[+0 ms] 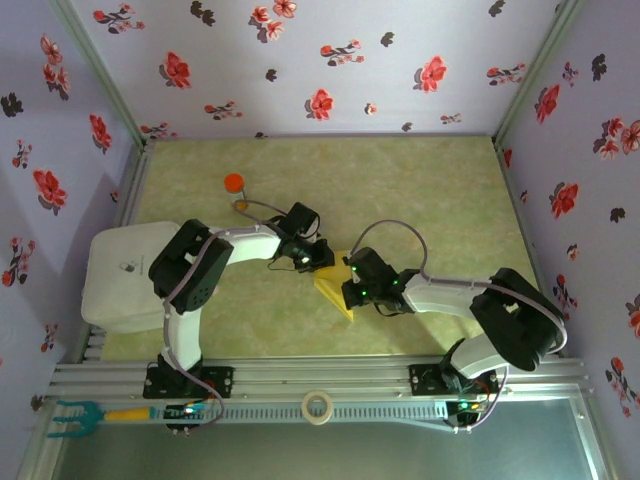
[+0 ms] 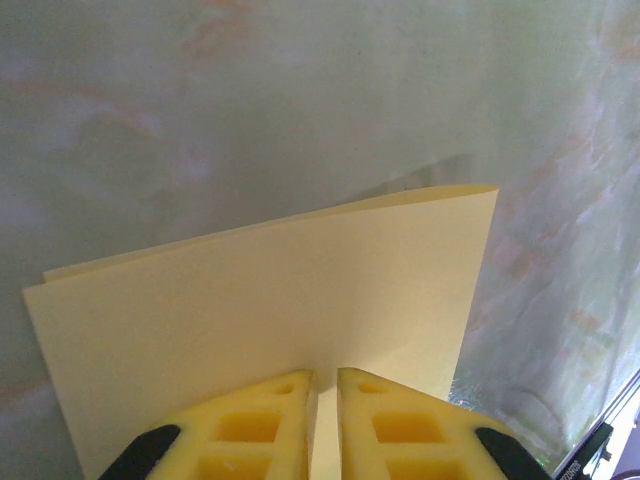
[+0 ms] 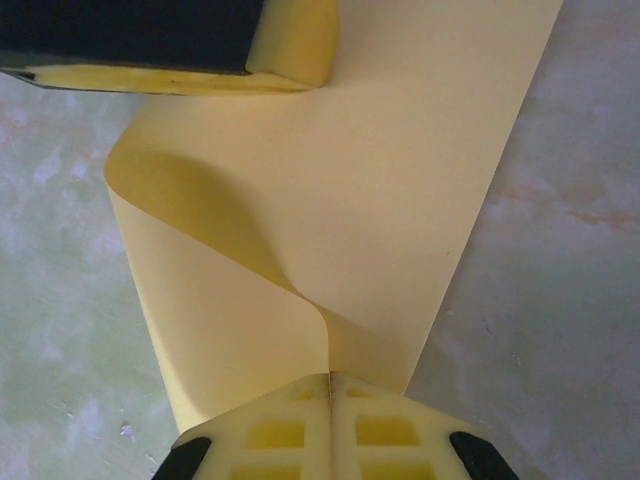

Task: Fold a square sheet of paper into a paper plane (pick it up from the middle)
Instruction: Third fold the triangle at the center of the table.

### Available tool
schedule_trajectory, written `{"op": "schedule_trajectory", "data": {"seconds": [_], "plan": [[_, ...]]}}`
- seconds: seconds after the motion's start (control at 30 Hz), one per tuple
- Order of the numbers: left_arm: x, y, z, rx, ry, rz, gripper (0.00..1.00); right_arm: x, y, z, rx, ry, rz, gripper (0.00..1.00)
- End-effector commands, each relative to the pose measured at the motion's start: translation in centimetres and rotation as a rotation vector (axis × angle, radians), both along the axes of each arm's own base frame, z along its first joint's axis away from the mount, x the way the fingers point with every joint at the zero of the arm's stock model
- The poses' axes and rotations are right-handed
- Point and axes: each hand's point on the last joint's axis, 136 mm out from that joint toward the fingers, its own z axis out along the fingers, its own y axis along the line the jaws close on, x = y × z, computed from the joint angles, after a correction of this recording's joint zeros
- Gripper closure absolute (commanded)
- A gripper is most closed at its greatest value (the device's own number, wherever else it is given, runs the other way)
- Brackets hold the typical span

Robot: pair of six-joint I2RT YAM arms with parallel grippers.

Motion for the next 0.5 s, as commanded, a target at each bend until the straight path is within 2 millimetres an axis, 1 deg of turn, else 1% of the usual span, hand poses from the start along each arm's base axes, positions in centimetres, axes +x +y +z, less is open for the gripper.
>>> {"op": "schedule_trajectory", "data": {"seconds": [0.0, 0.27, 0.4, 0.47], "plan": [[-0.8, 1.0, -1.4, 0.054, 0.024, 0.005, 0.84, 0.9, 0.1, 0.3, -0.009, -0.018, -0.013, 1.00], [-0.5, 0.7, -0.9, 0.061, 0.014, -0.019, 0.84, 0.7, -0.2, -0.6, -0.032, 0.009, -0.020, 1.00], [-0.4, 0.6, -0.9, 0.053, 0.012, -0.009, 0.84, 0.7, -0.2, -0.6, -0.032, 0.011, -0.022, 1.00], [-0.1, 0.5, -0.4, 0.048, 0.001, -0.007, 0.83, 0.7, -0.2, -0.6, -0.032, 0.012, -0.022, 1.00]]}}
